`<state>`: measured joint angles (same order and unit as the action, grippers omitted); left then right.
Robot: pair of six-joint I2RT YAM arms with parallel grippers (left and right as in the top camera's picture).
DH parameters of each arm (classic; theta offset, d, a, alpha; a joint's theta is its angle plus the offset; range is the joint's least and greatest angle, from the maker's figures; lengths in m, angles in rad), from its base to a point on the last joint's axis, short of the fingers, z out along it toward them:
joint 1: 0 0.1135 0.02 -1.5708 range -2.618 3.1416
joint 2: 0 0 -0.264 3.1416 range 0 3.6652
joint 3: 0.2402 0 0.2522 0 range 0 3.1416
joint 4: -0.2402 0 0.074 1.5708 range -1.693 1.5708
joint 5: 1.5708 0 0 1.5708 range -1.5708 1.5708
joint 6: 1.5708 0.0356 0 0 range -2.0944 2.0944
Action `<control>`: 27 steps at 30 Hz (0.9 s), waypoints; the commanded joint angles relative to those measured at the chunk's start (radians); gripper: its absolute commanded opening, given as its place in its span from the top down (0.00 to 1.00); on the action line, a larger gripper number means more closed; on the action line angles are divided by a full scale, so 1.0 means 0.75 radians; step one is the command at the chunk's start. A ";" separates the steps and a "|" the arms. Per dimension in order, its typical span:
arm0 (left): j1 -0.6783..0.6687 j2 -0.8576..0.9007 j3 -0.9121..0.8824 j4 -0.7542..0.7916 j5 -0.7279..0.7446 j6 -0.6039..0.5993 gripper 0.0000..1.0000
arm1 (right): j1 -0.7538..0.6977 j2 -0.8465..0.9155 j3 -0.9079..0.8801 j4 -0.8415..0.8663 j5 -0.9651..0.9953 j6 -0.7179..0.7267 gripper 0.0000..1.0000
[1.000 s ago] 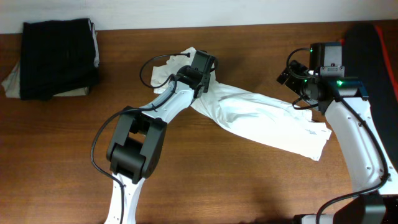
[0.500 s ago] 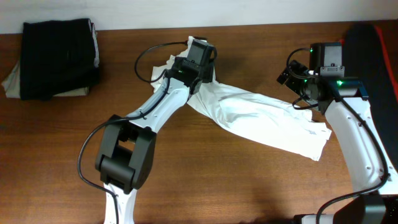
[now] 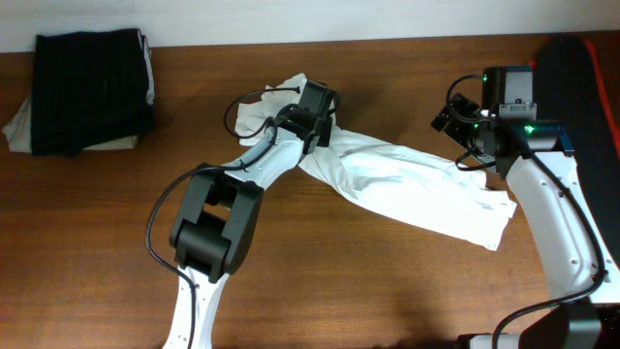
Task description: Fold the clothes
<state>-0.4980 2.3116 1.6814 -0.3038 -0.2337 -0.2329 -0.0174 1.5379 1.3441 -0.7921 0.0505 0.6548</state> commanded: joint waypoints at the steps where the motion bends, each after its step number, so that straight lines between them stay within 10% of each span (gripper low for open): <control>1: 0.004 -0.086 0.027 -0.044 -0.191 -0.007 0.70 | -0.004 -0.006 0.006 -0.001 0.008 0.011 0.01; 3: 0.005 -0.168 0.028 -0.102 -0.289 -0.007 1.00 | -0.004 -0.006 0.006 -0.001 0.007 0.011 0.01; 10: 0.006 -0.282 0.028 -0.530 -0.384 -0.001 0.99 | -0.004 -0.006 0.006 -0.001 0.008 0.011 0.01; 19: 0.085 -0.281 0.028 -1.260 -0.465 -0.411 0.99 | -0.004 -0.006 0.006 -0.001 0.008 0.011 0.01; 22: 0.119 -0.281 0.028 -1.344 -0.345 -0.411 0.87 | -0.004 -0.006 0.006 -0.001 0.008 0.011 0.01; 24: 0.130 -0.281 0.028 -1.341 -0.330 -0.412 0.37 | -0.004 -0.006 0.006 -0.001 0.008 0.011 0.01; 27: 0.130 -0.281 0.028 -1.210 -0.288 -0.390 0.20 | -0.004 -0.006 0.006 -0.001 0.008 0.011 0.01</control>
<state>-0.4042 2.1170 1.6997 -1.2762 -0.4934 -0.5266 -0.0174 1.5383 1.3437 -0.7921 0.0505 0.6552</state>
